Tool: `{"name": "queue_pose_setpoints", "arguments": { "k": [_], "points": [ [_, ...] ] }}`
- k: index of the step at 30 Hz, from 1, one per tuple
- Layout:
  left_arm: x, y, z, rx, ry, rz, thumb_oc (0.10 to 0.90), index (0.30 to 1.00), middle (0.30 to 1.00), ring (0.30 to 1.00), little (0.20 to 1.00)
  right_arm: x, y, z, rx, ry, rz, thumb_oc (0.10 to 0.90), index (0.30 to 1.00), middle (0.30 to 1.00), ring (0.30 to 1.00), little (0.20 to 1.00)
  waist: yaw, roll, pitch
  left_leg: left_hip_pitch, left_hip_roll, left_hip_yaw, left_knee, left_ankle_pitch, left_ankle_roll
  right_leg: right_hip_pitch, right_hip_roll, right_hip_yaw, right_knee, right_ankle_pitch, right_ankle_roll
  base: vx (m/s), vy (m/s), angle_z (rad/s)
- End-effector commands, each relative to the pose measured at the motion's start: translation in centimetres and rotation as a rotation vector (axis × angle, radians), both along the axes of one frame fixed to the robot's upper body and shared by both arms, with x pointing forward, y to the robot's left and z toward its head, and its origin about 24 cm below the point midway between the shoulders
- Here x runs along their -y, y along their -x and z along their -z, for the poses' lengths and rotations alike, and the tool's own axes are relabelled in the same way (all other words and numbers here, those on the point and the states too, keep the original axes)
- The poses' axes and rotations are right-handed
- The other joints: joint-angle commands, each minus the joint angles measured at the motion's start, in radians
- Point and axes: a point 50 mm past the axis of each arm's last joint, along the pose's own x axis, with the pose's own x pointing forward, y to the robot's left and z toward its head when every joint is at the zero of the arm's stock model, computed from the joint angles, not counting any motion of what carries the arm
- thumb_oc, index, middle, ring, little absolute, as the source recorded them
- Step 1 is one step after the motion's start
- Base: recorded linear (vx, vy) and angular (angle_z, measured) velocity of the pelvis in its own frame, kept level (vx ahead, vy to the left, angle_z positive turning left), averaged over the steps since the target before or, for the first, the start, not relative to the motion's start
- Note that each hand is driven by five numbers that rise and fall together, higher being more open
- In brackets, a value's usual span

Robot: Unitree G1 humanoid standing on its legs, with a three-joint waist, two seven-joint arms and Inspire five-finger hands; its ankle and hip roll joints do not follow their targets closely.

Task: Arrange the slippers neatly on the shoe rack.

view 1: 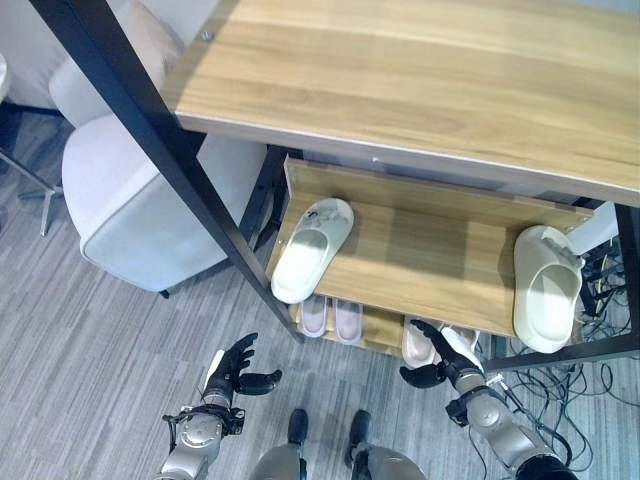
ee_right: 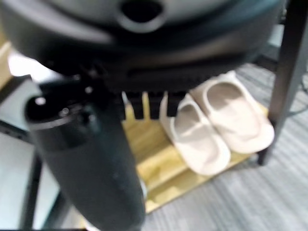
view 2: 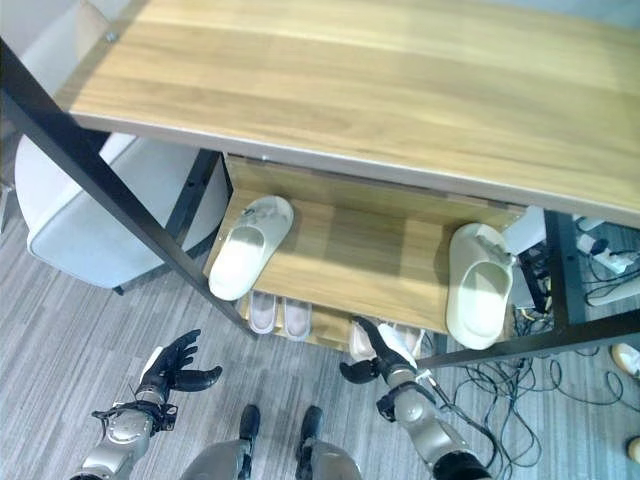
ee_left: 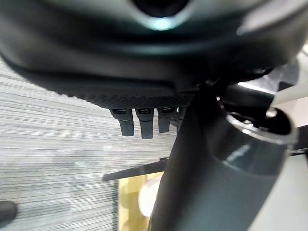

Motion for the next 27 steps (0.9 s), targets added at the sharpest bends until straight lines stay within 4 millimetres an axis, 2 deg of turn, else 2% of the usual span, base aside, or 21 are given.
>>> {"name": "queue_pose_setpoints", "arguments": {
  "k": [1, 3, 4, 7, 10, 12, 14, 19, 27],
  "points": [
    [-1.7, -0.5, -2.0, 0.1, -0.102, 0.073, 0.8, 0.9, 0.9, 0.9, 0.9, 0.3, 1.0, 0.4, 0.003, 0.005, 0.0, 0.8, 0.9, 0.9, 0.9, 0.9, 0.013, -0.038, -0.069, -0.061, -0.031, 0.002, -0.107, 0.124, -0.039, 0.029, -0.036, -0.004, -0.031, -0.002, 0.131, 0.05, -0.042, -0.07],
    [-1.7, -0.5, -2.4, 0.113, -0.105, 0.088, 0.8, 0.9, 0.9, 0.9, 0.9, 0.6, 1.5, 0.8, -0.022, 0.019, 0.005, 0.8, 0.9, 0.9, 0.9, 0.9, 0.014, -0.037, -0.074, -0.047, -0.032, 0.001, -0.113, 0.123, -0.04, 0.047, -0.033, -0.001, -0.044, 0.002, 0.133, 0.07, -0.071, -0.05],
    [-1.8, -0.5, -3.0, 0.138, -0.106, 0.109, 0.8, 0.9, 0.9, 0.9, 0.9, 1.1, 2.4, 1.8, -0.074, 0.04, 0.022, 0.8, 0.9, 0.9, 0.9, 0.9, 0.015, -0.031, -0.085, -0.029, -0.033, 0.004, -0.119, 0.126, -0.044, 0.07, -0.029, 0.001, -0.061, 0.002, 0.135, 0.07, -0.071, -0.03],
    [-2.0, -0.5, -3.6, 0.159, -0.106, 0.125, 0.8, 0.9, 0.9, 0.9, 0.9, 1.4, 3.2, 2.4, -0.111, 0.058, 0.026, 0.8, 0.9, 0.9, 0.9, 0.9, 0.014, -0.028, -0.09, -0.018, -0.033, 0.007, -0.12, 0.124, -0.046, 0.086, -0.025, 0.006, -0.076, 0.005, 0.137, 0.04, -0.05, -0.01],
    [-1.8, -0.6, -4.6, 0.199, -0.083, 0.154, 0.8, 0.9, 0.9, 0.9, 0.9, 2.1, 4.9, 3.9, -0.198, 0.083, 0.07, 0.8, 0.9, 0.9, 0.9, 0.9, 0.012, -0.02, -0.103, -0.006, -0.034, 0.011, -0.12, 0.123, -0.049, 0.109, -0.019, 0.015, -0.108, 0.015, 0.141, 0.04, -0.041, -0.1],
    [-1.8, -0.6, -4.9, 0.212, -0.083, 0.159, 0.8, 0.9, 0.9, 0.9, 0.9, 2.1, 5.1, 4.0, -0.203, 0.075, 0.084, 0.8, 0.9, 0.9, 0.9, 0.9, 0.01, -0.018, -0.105, -0.004, -0.036, 0.015, -0.12, 0.121, -0.048, 0.115, -0.018, 0.019, -0.119, 0.022, 0.143, 0.02, -0.034, -0.09],
    [-1.7, -0.7, -5.7, 0.241, -0.066, 0.176, 0.8, 0.9, 0.9, 0.9, 0.9, 2.4, 6.2, 4.7, -0.242, 0.081, 0.12, 0.8, 0.9, 0.9, 0.9, 0.9, 0.009, -0.011, -0.113, -0.004, -0.04, 0.017, -0.12, 0.114, -0.046, 0.128, -0.013, 0.026, -0.158, 0.037, 0.151, 0.03, -0.034, -0.06],
    [-1.2, -1.0, -7.2, 0.301, -0.014, 0.209, 0.8, 0.9, 0.9, 0.9, 0.9, 2.3, 6.6, 5.2, -0.277, 0.086, 0.122, 0.8, 0.9, 0.9, 0.9, 0.9, 0.004, -0.001, -0.121, -0.005, -0.043, 0.023, -0.12, 0.112, -0.044, 0.118, -0.019, 0.034, -0.166, 0.044, 0.155, 0.01, -0.017, -0.1],
    [-1.1, -1.0, -9.3, 0.39, 0.052, 0.2, 0.8, 0.9, 0.9, 0.9, 0.9, 2.0, 7.5, 5.7, -0.311, 0.09, 0.109, 0.8, 0.9, 0.9, 0.9, 0.9, 0.004, 0.005, -0.141, 0.04, -0.048, 0.027, -0.12, 0.096, -0.039, 0.159, -0.012, 0.04, -0.166, 0.032, 0.151, 0.06, -0.006, -0.02]
  ]
}}
